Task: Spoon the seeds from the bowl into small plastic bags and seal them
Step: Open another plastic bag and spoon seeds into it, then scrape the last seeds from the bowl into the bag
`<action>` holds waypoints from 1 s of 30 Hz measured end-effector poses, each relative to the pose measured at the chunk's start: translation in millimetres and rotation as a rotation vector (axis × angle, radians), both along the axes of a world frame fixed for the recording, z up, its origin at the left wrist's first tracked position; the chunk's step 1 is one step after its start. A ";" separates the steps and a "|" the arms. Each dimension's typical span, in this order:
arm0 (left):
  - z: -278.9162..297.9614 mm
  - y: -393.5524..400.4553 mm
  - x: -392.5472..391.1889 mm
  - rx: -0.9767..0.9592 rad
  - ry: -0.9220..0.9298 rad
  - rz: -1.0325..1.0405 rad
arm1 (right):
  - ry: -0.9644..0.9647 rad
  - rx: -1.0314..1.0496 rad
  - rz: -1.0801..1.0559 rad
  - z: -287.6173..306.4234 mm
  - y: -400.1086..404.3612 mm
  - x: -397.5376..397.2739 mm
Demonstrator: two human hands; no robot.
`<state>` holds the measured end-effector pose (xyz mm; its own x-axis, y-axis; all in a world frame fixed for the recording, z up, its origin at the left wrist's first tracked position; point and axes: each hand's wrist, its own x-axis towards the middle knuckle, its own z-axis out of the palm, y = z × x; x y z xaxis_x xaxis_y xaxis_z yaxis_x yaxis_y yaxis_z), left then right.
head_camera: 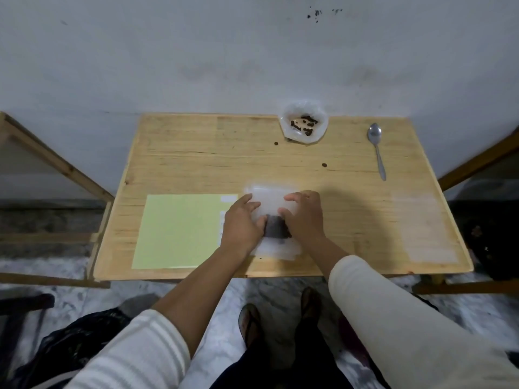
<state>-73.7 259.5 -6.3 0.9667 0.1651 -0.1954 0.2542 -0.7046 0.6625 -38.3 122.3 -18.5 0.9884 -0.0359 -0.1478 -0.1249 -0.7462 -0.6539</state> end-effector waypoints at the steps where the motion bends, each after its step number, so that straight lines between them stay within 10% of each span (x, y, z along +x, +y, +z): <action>1: 0.2 -0.8 -0.5 0.031 -0.004 -0.030 | -0.037 -0.041 0.035 -0.2 0.3 -1.1; 13: 24.1 -20.9 -0.9 0.215 -0.004 -0.177 | -0.269 -0.478 0.562 20.2 -13.3 -11.5; 30: 15.7 -223.6 48.4 0.215 -0.047 -0.458 | -0.011 -0.516 0.099 34.3 -254.8 3.5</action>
<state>-25.3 35.9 9.4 0.9562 -0.2464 -0.1580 -0.1396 -0.8584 0.4936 -34.8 -132.5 15.8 0.9921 -0.0074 -0.1254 -0.0325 -0.9794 -0.1995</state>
